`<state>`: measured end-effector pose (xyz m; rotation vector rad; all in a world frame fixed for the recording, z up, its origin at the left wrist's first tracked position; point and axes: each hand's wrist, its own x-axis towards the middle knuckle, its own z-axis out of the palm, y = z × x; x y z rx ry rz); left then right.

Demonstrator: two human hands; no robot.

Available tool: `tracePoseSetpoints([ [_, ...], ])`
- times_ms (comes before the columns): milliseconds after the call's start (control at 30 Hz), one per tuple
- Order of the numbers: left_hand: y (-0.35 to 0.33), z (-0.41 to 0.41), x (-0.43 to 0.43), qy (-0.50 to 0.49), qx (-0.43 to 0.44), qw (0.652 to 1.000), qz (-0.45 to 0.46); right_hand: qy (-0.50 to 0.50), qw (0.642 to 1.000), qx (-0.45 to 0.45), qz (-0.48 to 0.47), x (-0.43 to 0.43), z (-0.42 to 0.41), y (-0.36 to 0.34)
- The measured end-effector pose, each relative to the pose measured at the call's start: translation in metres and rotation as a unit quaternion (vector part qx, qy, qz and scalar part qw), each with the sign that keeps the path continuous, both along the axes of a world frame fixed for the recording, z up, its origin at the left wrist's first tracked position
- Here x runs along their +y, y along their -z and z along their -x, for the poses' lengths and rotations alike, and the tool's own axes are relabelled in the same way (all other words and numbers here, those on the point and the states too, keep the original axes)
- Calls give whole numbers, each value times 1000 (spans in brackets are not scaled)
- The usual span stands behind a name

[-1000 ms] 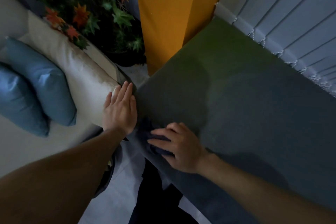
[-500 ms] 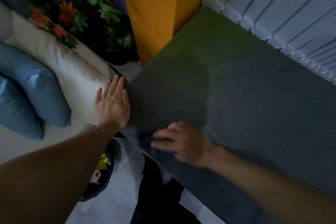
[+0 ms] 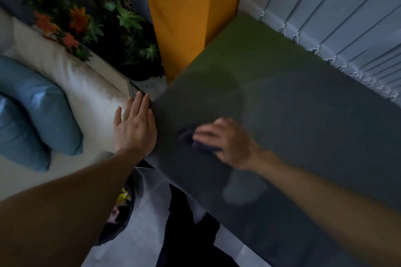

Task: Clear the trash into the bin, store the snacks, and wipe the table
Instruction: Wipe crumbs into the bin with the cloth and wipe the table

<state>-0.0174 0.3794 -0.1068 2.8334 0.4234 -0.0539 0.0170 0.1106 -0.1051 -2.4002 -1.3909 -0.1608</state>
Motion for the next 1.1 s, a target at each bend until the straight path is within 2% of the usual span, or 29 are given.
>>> tracePoseSetpoints([
  [33, 0, -1, 0, 4, 2, 1000, 1, 74, 997, 2, -9, -3, -18, -1],
  [100, -2, -1, 0, 10, 14, 1000, -7, 245, 969, 29, -29, -8, -43, -6],
  [167, -2, -1, -1, 16, 32, 999, -18, 312, 948, 46, -36, -2, -42, -7],
  [233, -4, -2, -1, 27, 37, 999, -29, 254, 965, 47, -36, 9, -17, -6],
  [333, -8, -10, -1, 87, 27, 994, -60, 95, 994, 52, -14, 9, 13, -3],
  [400, -10, -21, -2, 125, 35, 990, -59, 64, 997, 38, 12, 0, 0, -5],
  [467, -11, -28, -2, 132, 41, 989, -47, 141, 990, 23, 22, -9, -25, -9],
  [567, -11, -33, 0, 142, 41, 988, -37, 361, 931, 35, 28, -18, -56, -14],
  [600, -12, -37, -1, 147, 41, 988, -32, 395, 917, 38, 31, -15, -57, -13],
  [667, -15, -50, -6, 163, 38, 986, -23, 353, 935, 36, 22, -5, -47, -11],
  [733, -17, -70, -17, 180, 36, 983, -20, 223, 974, 27, 29, -3, -34, -8],
  [800, -17, -89, -30, 192, 34, 980, -24, 150, 986, 15, 66, -14, -39, -11],
  [867, -14, -107, -41, 213, 32, 976, -32, 213, 973, 0, 90, -33, -61, -12],
  [967, -9, -127, -56, 244, 27, 968, -43, 434, 899, 23, 48, -44, -83, -16],
  [1000, -10, -133, -62, 253, 25, 966, -43, 469, 882, 30, 34, -39, -82, -17],
  [1033, -10, -139, -68, 264, 24, 963, -40, 470, 882, 32, 31, -31, -77, -16],
  [1100, -11, -157, -81, 288, 23, 957, -34, 383, 923, 23, 41, -19, -62, -13],
])
